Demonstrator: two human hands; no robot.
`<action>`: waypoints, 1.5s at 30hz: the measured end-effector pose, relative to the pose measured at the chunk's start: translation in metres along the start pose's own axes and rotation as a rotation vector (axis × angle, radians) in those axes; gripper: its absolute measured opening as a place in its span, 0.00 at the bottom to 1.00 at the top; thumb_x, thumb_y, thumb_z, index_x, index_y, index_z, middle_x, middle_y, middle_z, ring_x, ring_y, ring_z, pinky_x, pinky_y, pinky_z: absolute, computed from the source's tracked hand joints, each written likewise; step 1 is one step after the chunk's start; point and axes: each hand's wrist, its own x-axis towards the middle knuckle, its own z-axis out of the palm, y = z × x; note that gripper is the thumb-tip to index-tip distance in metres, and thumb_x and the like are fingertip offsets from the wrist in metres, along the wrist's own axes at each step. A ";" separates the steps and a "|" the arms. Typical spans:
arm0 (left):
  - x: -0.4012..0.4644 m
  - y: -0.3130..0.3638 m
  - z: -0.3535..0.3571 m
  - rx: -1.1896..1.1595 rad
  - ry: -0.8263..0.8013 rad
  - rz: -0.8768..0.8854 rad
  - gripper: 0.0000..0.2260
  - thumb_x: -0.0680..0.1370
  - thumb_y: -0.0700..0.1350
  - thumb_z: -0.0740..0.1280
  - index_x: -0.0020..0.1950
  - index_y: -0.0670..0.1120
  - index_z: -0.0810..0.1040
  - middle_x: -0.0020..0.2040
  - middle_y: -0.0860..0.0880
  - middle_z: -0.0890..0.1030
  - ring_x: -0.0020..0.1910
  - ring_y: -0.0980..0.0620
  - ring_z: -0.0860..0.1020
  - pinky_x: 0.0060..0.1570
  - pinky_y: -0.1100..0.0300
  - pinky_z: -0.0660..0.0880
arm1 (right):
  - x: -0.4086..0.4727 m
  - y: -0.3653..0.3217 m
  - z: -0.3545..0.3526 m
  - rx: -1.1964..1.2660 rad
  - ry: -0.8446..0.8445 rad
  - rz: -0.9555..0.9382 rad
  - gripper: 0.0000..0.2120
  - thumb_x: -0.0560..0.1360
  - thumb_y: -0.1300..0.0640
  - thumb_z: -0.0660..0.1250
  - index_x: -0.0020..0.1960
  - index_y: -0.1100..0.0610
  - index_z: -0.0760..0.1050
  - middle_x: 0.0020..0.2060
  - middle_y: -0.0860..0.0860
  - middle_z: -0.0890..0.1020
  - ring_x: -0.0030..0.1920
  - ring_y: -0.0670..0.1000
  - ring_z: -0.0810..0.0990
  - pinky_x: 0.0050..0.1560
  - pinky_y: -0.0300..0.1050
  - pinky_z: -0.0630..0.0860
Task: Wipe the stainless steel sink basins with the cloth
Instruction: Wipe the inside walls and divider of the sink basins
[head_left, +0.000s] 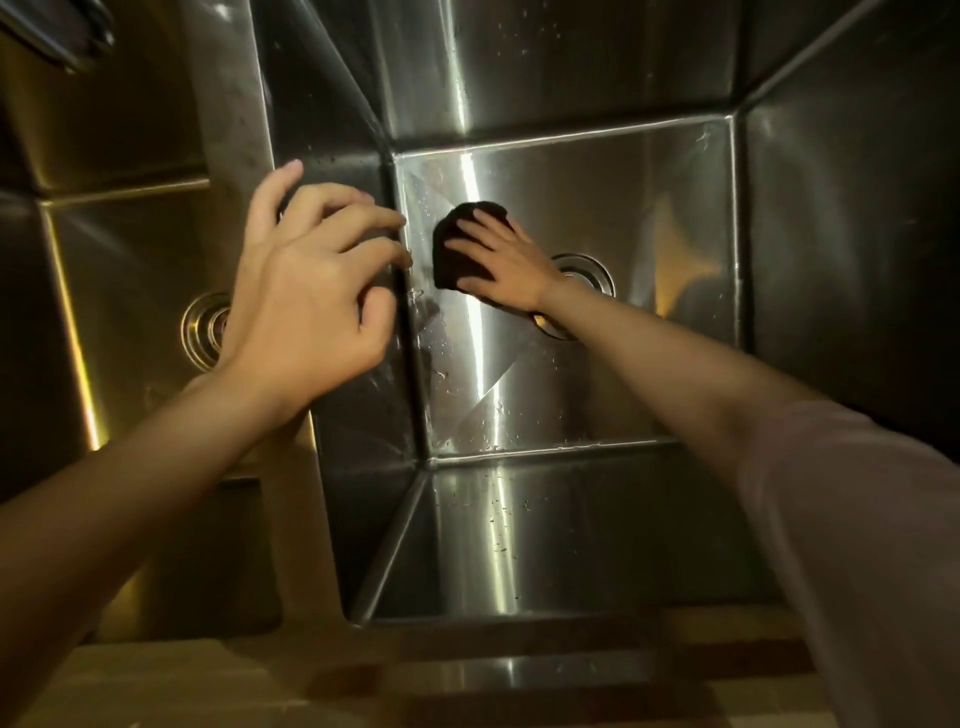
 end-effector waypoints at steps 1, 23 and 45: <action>0.000 0.000 0.000 -0.002 0.002 -0.002 0.15 0.75 0.43 0.59 0.53 0.43 0.84 0.59 0.46 0.81 0.63 0.45 0.74 0.74 0.46 0.52 | 0.012 -0.007 -0.004 0.008 -0.001 0.013 0.28 0.78 0.39 0.56 0.76 0.46 0.58 0.77 0.49 0.56 0.78 0.52 0.48 0.76 0.54 0.42; 0.000 -0.001 0.003 0.024 0.046 0.001 0.14 0.73 0.42 0.60 0.49 0.44 0.84 0.57 0.48 0.82 0.61 0.46 0.74 0.74 0.47 0.53 | 0.001 -0.028 0.017 -0.013 0.042 0.006 0.27 0.77 0.40 0.59 0.75 0.44 0.61 0.77 0.47 0.59 0.78 0.51 0.49 0.76 0.56 0.41; -0.003 -0.001 0.008 0.069 0.073 0.010 0.17 0.76 0.48 0.57 0.51 0.46 0.84 0.55 0.50 0.83 0.60 0.48 0.75 0.73 0.51 0.49 | -0.045 -0.062 0.057 -0.091 -0.042 -0.154 0.28 0.79 0.40 0.56 0.76 0.47 0.60 0.77 0.50 0.58 0.78 0.53 0.47 0.75 0.56 0.38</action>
